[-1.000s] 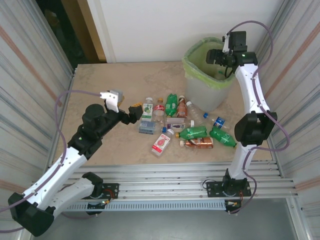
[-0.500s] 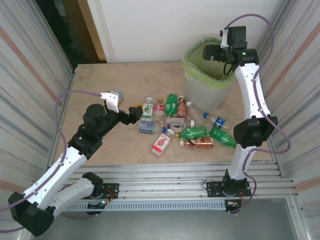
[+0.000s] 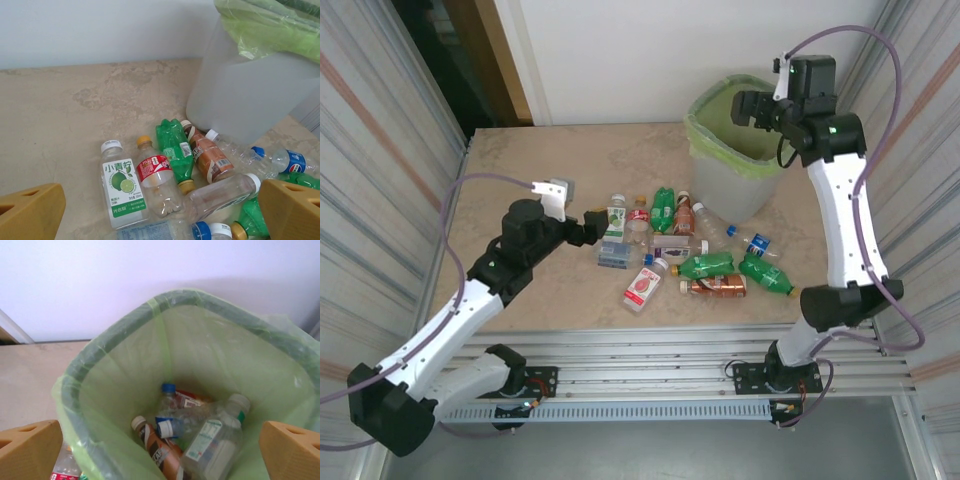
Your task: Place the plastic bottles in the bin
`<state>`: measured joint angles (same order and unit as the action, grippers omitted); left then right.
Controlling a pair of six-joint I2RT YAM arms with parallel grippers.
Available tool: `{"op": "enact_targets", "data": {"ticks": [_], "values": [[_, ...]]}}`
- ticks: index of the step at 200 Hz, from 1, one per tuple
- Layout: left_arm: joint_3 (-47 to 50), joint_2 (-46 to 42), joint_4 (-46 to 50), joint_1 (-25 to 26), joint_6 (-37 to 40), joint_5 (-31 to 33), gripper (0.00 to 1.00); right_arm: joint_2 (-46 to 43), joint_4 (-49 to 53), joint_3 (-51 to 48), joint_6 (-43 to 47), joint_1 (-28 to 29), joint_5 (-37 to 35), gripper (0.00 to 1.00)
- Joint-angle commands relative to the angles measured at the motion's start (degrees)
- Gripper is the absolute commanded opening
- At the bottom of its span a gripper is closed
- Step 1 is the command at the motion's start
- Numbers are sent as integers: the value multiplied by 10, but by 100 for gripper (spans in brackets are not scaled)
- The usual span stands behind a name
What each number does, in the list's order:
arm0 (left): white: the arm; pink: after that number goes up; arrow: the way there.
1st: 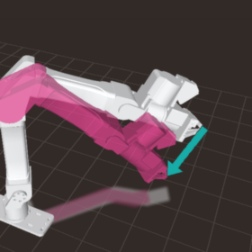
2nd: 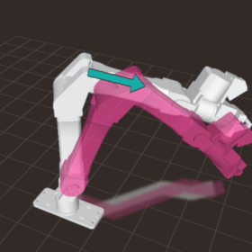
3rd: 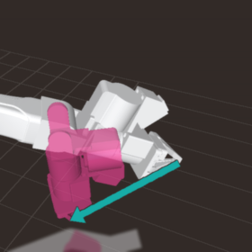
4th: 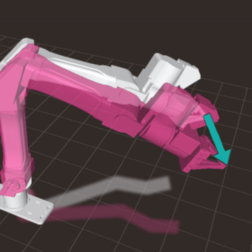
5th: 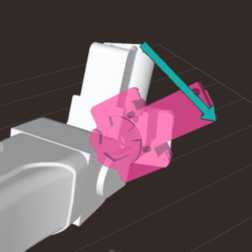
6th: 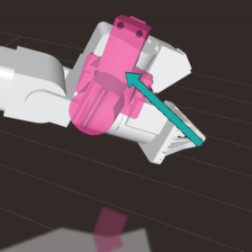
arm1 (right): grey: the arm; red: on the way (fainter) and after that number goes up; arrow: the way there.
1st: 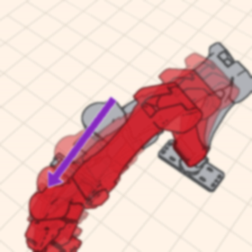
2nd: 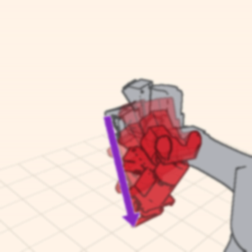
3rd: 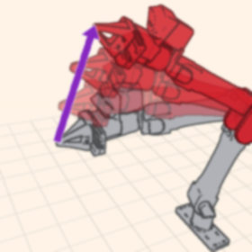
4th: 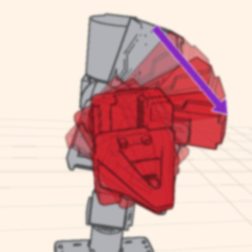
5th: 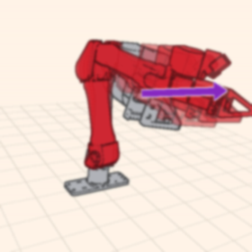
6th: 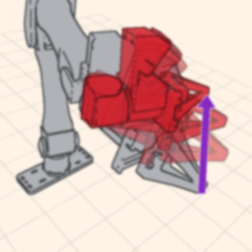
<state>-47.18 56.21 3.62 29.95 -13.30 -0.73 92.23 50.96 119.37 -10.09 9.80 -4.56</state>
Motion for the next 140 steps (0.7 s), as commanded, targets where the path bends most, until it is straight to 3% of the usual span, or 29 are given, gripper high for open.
{"op": "enact_targets", "data": {"ticks": [1, 92, 140], "values": [[-26, 13, 11, -6, 4, 12, 99, -58, 3, -53, -33, 7, -32, 98], [-48, 80, 27, -9, -2, -3, 99, -295, 22, -328, -107, 11, -84, 98], [-59, 119, 61, -9, -12, -8, 99, -378, 53, -450, -164, 8, -97, 98]]}}
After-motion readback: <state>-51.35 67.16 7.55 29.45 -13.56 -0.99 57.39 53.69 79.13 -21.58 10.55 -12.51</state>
